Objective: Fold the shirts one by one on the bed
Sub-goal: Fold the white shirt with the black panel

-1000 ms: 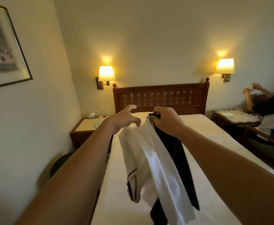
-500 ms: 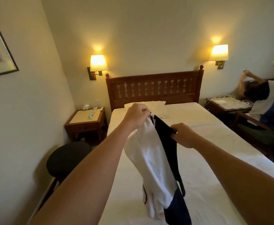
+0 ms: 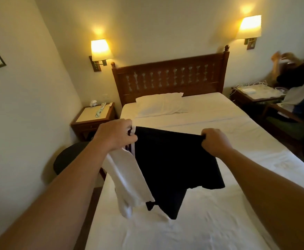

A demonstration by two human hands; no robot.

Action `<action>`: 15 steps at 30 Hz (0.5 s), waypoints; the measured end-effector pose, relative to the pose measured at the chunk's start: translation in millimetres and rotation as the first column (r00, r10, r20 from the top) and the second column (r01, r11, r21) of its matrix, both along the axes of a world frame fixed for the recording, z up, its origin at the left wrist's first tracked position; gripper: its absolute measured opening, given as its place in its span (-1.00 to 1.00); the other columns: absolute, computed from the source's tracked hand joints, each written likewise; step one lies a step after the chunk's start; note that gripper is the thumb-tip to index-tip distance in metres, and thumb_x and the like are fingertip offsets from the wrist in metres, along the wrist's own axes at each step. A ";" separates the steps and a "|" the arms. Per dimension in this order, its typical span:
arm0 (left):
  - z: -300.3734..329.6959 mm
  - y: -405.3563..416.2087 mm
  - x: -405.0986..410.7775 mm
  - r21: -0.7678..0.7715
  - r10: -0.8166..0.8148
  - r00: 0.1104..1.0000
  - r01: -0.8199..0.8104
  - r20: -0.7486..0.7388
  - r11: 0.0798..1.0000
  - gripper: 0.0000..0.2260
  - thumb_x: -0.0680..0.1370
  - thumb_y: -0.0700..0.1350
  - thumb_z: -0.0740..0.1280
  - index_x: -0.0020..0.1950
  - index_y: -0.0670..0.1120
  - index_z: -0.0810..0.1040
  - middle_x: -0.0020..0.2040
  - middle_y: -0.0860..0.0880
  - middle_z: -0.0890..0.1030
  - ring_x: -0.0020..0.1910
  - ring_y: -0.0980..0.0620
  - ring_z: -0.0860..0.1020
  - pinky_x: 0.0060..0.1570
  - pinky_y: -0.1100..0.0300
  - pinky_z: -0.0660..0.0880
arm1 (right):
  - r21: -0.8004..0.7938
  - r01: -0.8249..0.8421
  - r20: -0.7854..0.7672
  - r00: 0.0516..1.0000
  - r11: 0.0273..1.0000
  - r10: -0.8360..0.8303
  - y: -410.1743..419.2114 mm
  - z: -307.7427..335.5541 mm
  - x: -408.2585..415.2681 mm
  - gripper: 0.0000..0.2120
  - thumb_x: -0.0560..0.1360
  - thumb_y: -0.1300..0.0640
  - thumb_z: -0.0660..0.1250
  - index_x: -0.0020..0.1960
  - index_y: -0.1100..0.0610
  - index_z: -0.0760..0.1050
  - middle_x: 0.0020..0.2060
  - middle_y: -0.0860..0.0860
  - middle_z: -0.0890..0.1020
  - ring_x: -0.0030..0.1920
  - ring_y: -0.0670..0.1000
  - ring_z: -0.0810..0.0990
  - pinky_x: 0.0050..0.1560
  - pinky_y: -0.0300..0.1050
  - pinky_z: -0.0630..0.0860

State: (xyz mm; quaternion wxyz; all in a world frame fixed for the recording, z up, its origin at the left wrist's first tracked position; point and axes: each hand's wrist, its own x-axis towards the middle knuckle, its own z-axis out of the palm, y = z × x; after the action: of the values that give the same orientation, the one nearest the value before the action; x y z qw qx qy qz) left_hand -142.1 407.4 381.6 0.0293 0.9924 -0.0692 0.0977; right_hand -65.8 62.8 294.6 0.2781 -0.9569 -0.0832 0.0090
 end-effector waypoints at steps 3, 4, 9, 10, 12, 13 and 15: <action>-30.0 10.5 -1.1 0.095 0.051 0.999 -0.049 -0.016 0.994 -0.76 0.61 0.02 0.25 -0.22 0.06 0.28 -0.19 0.05 0.37 -0.26 0.00 0.42 -0.30 0.11 0.26 | -0.111 0.063 -0.007 0.998 0.992 -0.065 -19.0 -27.1 2.6 -0.94 0.53 0.28 0.25 -0.11 0.21 0.45 -0.21 0.14 0.52 -0.22 0.18 0.51 -0.26 0.03 0.45; -40.8 14.8 -3.1 0.090 0.078 0.997 -0.076 -0.024 0.993 -0.79 0.63 -0.03 0.22 -0.19 0.05 0.30 -0.18 0.05 0.34 -0.26 0.01 0.40 -0.28 0.10 0.26 | -0.141 0.071 -0.009 0.997 0.988 -0.073 -22.8 -35.9 1.2 -0.92 0.55 0.28 0.23 -0.13 0.20 0.42 -0.22 0.14 0.50 -0.25 0.17 0.47 -0.29 -0.01 0.38; -90.1 29.3 5.6 0.128 0.192 0.965 -0.171 -0.180 0.977 -0.86 0.64 -0.09 0.22 -0.11 0.00 0.37 -0.17 0.02 0.44 -0.23 -0.02 0.47 -0.21 0.03 0.45 | -0.244 0.038 -0.050 0.997 0.969 -0.051 -24.8 -65.9 16.2 -0.92 0.53 0.31 0.20 -0.14 0.22 0.41 -0.25 0.14 0.50 -0.28 0.15 0.46 -0.34 -0.06 0.30; -98.0 30.2 12.6 0.132 0.188 0.957 -0.162 -0.221 0.978 -0.88 0.63 -0.04 0.24 -0.10 0.00 0.39 -0.17 0.03 0.47 -0.21 -0.02 0.49 -0.18 0.03 0.49 | -0.258 0.041 -0.055 0.997 0.965 -0.057 -24.3 -68.8 21.9 -0.93 0.52 0.30 0.20 -0.13 0.22 0.42 -0.24 0.15 0.51 -0.26 0.17 0.48 -0.33 -0.06 0.33; -108.6 31.0 29.8 0.139 0.170 0.941 -0.134 -0.294 0.981 -0.84 0.60 0.08 0.27 -0.08 0.02 0.45 -0.18 0.04 0.52 -0.19 0.00 0.52 -0.19 0.08 0.49 | -0.250 0.051 -0.074 0.995 0.967 -0.071 -23.9 -74.2 35.3 -0.91 0.52 0.29 0.21 -0.16 0.19 0.42 -0.26 0.13 0.52 -0.26 0.16 0.50 -0.31 -0.05 0.38; -111.9 31.8 39.0 0.146 0.167 0.927 -0.124 -0.336 0.982 -0.80 0.59 0.12 0.29 -0.09 0.02 0.47 -0.19 0.03 0.53 -0.20 0.01 0.52 -0.21 0.10 0.46 | -0.229 0.057 -0.087 0.993 0.972 -0.079 -23.0 -75.6 41.7 -0.91 0.51 0.27 0.22 -0.18 0.18 0.42 -0.27 0.12 0.52 -0.27 0.15 0.49 -0.30 -0.05 0.39; -120.6 34.9 61.8 0.169 0.174 0.890 -0.111 -0.422 0.979 -0.81 0.57 0.12 0.33 -0.08 0.01 0.51 -0.15 0.01 0.57 -0.16 -0.01 0.55 -0.20 0.11 0.47 | -0.186 0.036 -0.087 0.995 0.982 -0.053 -18.8 -80.7 57.2 -0.89 0.50 0.19 0.26 -0.21 0.12 0.41 -0.28 0.07 0.51 -0.27 0.11 0.49 -0.28 -0.07 0.38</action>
State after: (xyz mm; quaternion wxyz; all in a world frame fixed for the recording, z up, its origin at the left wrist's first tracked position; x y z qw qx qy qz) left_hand -80.3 442.2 261.0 -0.0328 0.9910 0.0057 -0.1295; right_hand -8.7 44.0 213.9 0.1922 -0.9787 -0.0479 0.0543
